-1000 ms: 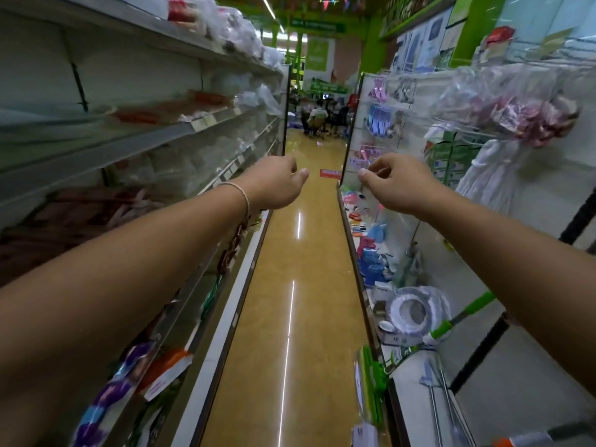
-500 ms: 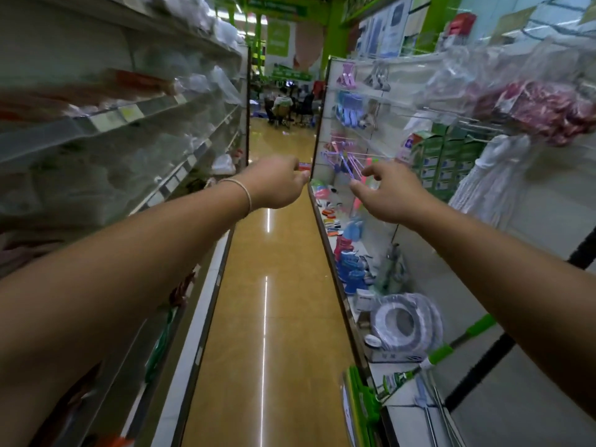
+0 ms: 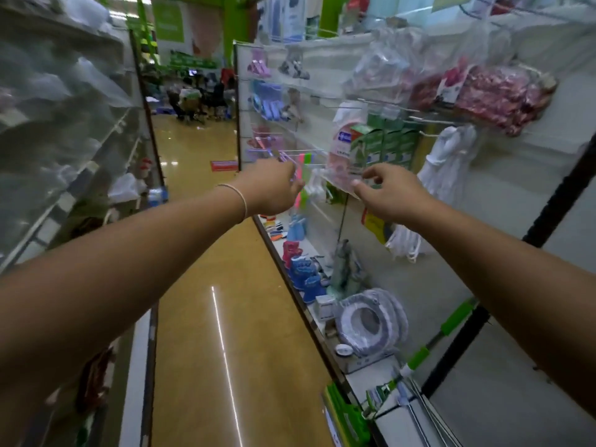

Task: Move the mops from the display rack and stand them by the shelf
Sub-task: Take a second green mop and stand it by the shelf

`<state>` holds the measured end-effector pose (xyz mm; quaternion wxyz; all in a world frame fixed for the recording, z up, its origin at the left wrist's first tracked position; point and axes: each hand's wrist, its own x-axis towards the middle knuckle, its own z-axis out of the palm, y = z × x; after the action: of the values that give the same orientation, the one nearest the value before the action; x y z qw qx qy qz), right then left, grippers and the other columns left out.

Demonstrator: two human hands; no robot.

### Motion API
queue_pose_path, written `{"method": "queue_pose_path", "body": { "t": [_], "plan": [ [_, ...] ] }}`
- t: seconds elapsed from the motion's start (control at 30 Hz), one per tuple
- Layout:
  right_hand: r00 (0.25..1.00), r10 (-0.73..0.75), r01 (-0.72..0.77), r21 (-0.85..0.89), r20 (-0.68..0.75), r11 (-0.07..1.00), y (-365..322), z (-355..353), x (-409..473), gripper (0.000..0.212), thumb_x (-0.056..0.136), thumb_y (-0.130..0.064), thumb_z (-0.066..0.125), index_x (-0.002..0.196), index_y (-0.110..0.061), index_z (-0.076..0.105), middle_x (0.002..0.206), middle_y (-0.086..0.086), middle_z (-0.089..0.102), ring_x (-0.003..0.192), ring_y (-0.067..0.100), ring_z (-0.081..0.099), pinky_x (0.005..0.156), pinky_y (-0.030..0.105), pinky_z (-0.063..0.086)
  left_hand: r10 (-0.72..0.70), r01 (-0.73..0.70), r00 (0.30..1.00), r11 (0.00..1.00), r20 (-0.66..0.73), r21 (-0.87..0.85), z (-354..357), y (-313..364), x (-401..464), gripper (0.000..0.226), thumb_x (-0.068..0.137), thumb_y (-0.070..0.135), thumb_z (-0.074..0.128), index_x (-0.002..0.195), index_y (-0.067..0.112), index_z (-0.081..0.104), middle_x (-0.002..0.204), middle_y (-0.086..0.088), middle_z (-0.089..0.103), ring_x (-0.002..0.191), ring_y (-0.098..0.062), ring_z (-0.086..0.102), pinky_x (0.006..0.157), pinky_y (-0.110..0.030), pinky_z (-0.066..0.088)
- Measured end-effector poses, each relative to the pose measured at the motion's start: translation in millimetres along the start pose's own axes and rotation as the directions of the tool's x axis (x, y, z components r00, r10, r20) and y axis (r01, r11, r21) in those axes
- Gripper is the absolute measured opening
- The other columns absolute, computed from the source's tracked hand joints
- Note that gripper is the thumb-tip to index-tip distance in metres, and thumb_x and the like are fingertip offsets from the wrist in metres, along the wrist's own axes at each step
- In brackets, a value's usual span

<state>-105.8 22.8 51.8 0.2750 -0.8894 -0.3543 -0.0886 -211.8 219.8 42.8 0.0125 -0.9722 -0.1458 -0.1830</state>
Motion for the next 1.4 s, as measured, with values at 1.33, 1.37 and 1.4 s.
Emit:
{"method": "queue_pose_path", "body": {
  "t": [1.33, 1.37, 1.4],
  "plan": [
    [0.375, 0.865, -0.906, 0.065, -0.334, 0.418, 419.5, 5.8, 75.7, 0.043, 0.095, -0.044, 0.054, 0.121, -0.010, 0.063, 0.122, 0.013, 0.066, 0.118, 0.032, 0.058, 0.093, 0.031, 0.044, 0.849, -0.679, 0.496, 0.511, 0.184, -0.527, 310.8, 349.6, 353.0, 0.043, 0.096, 0.024, 0.045, 0.133, 0.003, 0.043, 0.127, -0.023, 0.056, 0.117, -0.036, 0.053, 0.096, -0.041, 0.045],
    [0.344, 0.877, -0.918, 0.075, -0.335, 0.389, 423.4, 12.9, 70.2, 0.045, 0.096, -0.044, 0.054, 0.123, -0.010, 0.062, 0.124, 0.012, 0.066, 0.119, 0.031, 0.058, 0.094, 0.031, 0.043, 0.852, -0.672, 0.488, 0.505, 0.189, -0.541, 319.6, 354.6, 353.8, 0.045, 0.095, 0.022, 0.046, 0.135, 0.003, 0.041, 0.128, -0.024, 0.055, 0.117, -0.036, 0.053, 0.097, -0.041, 0.045],
    [0.320, 0.887, -0.927, 0.081, -0.333, 0.365, 427.0, 19.9, 65.0, 0.047, 0.096, -0.044, 0.054, 0.125, -0.008, 0.061, 0.126, 0.013, 0.065, 0.121, 0.031, 0.057, 0.096, 0.030, 0.043, 0.853, -0.662, 0.482, 0.505, 0.201, -0.555, 327.8, 358.8, 353.2, 0.048, 0.094, 0.021, 0.046, 0.138, 0.003, 0.039, 0.130, -0.025, 0.054, 0.118, -0.037, 0.053, 0.098, -0.041, 0.045]
  ]
}}
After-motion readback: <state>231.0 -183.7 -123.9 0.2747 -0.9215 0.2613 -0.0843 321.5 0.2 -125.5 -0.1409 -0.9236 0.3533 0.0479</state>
